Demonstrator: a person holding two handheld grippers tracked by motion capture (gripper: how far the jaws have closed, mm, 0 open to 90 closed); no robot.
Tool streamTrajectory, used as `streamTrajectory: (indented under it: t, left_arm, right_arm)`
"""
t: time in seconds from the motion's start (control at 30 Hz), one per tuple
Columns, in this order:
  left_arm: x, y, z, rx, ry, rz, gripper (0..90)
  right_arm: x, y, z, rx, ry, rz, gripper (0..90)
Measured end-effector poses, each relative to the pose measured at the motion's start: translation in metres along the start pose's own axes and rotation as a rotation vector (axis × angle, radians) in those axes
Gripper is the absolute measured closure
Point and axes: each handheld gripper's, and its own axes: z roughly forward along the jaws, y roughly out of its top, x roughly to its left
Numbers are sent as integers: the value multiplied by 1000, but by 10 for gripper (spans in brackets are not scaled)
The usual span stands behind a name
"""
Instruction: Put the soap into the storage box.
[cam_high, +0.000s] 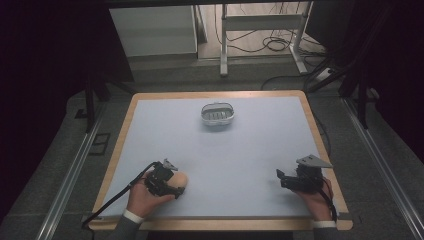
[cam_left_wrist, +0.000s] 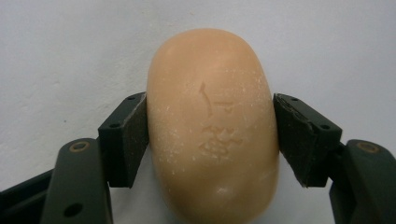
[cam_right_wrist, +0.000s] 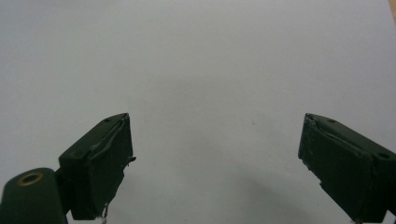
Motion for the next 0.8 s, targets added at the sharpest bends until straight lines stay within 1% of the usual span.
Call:
streamTrajectory:
  t: [0.07, 0.17, 0.27, 0.33, 0.37, 0.57, 0.63, 0.67, 0.8]
  left_arm:
    - [2, 1, -1, -3, 2, 3, 310]
    - [6, 2, -4, -14, -8, 7, 312]
    - [8, 4, -8, -30, -8, 9, 314]
    - [10, 6, -12, -35, -13, 21, 315]
    - [12, 8, -15, -46, -23, 21, 315]
    - [17, 17, -21, -55, -32, 42, 316]
    - [18, 18, -22, -62, -32, 40, 316]
    - [19, 20, -23, -65, -40, 44, 316]
    - [19, 24, -24, -66, -47, 56, 317]
  right_arm:
    - [0, 0, 0, 0, -2, 0, 98]
    - [-1, 0, 0, 1, -2, 3, 98]
    - [-1, -1, 0, 1, -3, 3, 98]
    - [-1, -1, 0, 2, -3, 4, 98]
    - [-1, -1, 0, 2, -4, 4, 98]
    - [-1, -1, 2, 8, -4, 4, 98]
    - [-1, -1, 2, 9, -5, 4, 98]
    - [-1, -1, 2, 8, -7, 6, 98]
    - [-2, -2, 1, 9, -12, 13, 98]
